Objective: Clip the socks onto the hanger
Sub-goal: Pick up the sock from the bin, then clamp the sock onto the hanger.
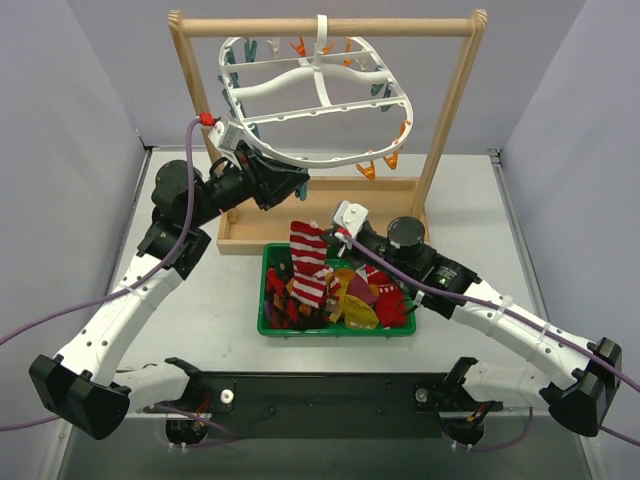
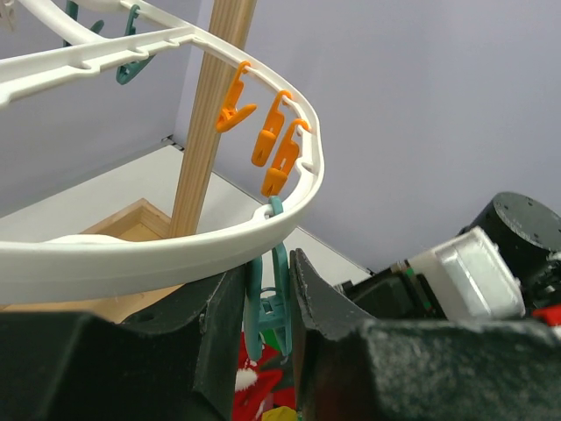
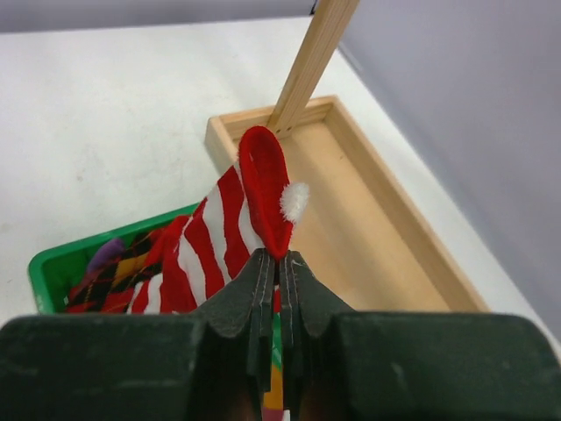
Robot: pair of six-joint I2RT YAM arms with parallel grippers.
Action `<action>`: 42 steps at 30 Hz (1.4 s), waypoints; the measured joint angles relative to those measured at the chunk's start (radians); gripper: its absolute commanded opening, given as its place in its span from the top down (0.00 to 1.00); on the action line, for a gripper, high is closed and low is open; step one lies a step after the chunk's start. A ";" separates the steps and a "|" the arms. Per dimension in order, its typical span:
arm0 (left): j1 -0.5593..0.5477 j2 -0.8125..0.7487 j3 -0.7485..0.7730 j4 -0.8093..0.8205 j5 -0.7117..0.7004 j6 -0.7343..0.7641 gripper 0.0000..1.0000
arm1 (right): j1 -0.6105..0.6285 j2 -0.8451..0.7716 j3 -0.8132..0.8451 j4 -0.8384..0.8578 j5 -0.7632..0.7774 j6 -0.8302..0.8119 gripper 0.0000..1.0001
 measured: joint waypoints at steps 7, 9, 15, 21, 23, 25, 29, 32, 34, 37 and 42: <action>0.000 0.000 0.000 0.008 0.008 -0.004 1.00 | -0.109 -0.001 0.029 0.100 -0.223 -0.027 1.00; 0.000 0.000 0.000 0.011 0.011 -0.005 1.00 | -0.128 0.002 0.038 0.112 -0.292 -0.019 1.00; 0.000 0.000 0.000 0.027 0.032 -0.014 1.00 | -0.204 0.014 0.040 0.182 -0.446 0.077 1.00; 0.000 0.000 0.000 0.041 0.042 -0.023 1.00 | -0.252 0.050 0.042 0.320 -0.523 0.190 1.00; 0.000 0.000 0.000 0.043 0.044 -0.024 1.00 | -0.257 0.070 0.047 0.354 -0.535 0.218 1.00; 0.000 0.000 0.000 0.043 0.045 -0.024 1.00 | -0.258 0.081 0.050 0.380 -0.541 0.238 1.00; 0.000 0.000 0.000 0.044 0.046 -0.024 1.00 | -0.266 0.083 0.051 0.407 -0.544 0.261 1.00; 0.000 0.000 0.000 0.044 0.047 -0.024 1.00 | -0.277 0.084 0.056 0.424 -0.546 0.276 1.00; 0.000 0.000 0.000 0.044 0.047 -0.024 1.00 | -0.285 0.089 0.065 0.439 -0.547 0.292 1.00; 0.000 0.000 0.000 0.045 0.047 -0.025 1.00 | -0.291 0.098 0.076 0.458 -0.550 0.313 1.00; 0.000 0.000 0.000 0.045 0.047 -0.025 1.00 | -0.296 0.108 0.083 0.474 -0.558 0.332 1.00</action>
